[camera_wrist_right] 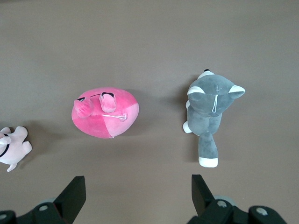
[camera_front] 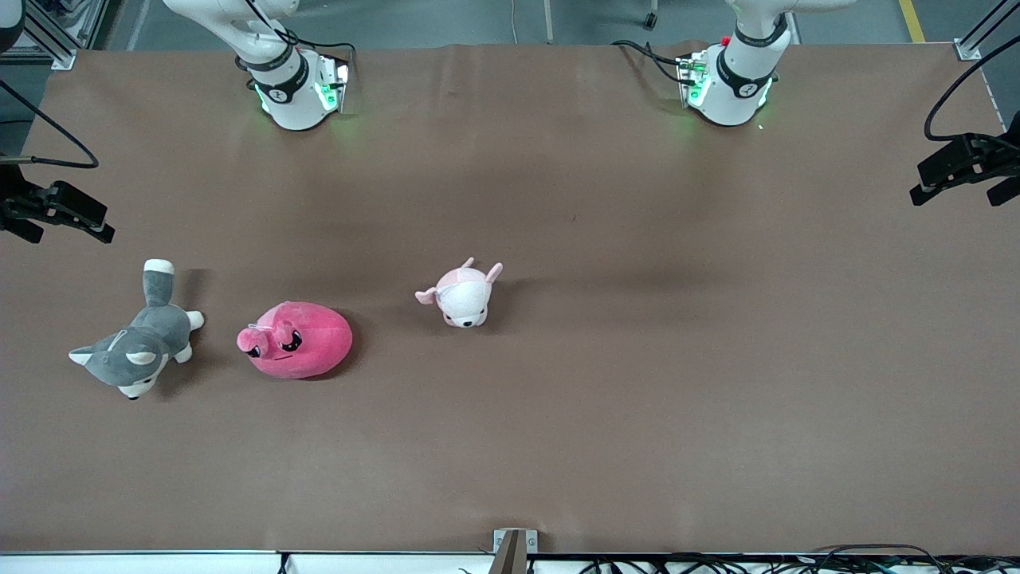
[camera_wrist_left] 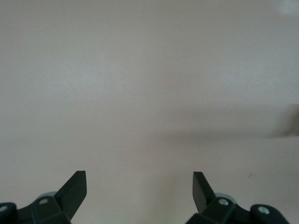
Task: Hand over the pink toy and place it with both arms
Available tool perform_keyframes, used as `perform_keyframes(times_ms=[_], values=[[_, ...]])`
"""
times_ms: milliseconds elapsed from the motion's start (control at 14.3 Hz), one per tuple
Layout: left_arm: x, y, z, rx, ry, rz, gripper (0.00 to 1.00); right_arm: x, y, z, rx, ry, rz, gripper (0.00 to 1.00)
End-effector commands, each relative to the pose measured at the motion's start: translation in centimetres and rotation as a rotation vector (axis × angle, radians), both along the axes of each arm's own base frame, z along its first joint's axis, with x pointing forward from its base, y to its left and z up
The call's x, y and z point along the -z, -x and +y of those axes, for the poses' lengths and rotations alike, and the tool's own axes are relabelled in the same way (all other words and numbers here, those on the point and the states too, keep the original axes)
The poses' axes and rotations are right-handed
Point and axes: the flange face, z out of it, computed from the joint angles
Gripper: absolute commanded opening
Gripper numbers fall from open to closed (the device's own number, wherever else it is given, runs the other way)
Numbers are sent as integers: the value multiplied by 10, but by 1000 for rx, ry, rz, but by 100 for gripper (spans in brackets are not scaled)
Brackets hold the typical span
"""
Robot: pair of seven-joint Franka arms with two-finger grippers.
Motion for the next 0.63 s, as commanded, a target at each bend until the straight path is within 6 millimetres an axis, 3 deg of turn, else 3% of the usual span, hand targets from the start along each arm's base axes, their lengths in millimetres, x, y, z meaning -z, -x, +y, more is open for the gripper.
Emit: perform_keyframes(times_ms=[0, 280, 560], values=[[-3, -1, 0, 1, 11, -6, 100, -1, 8, -4, -23, 22, -8, 100], [-2, -2, 6, -10, 11, -4, 100, -2, 7, -4, -26, 24, -16, 100], [-3, -2, 1, 0, 11, -6, 100, -2, 8, -6, -32, 30, -11, 100]])
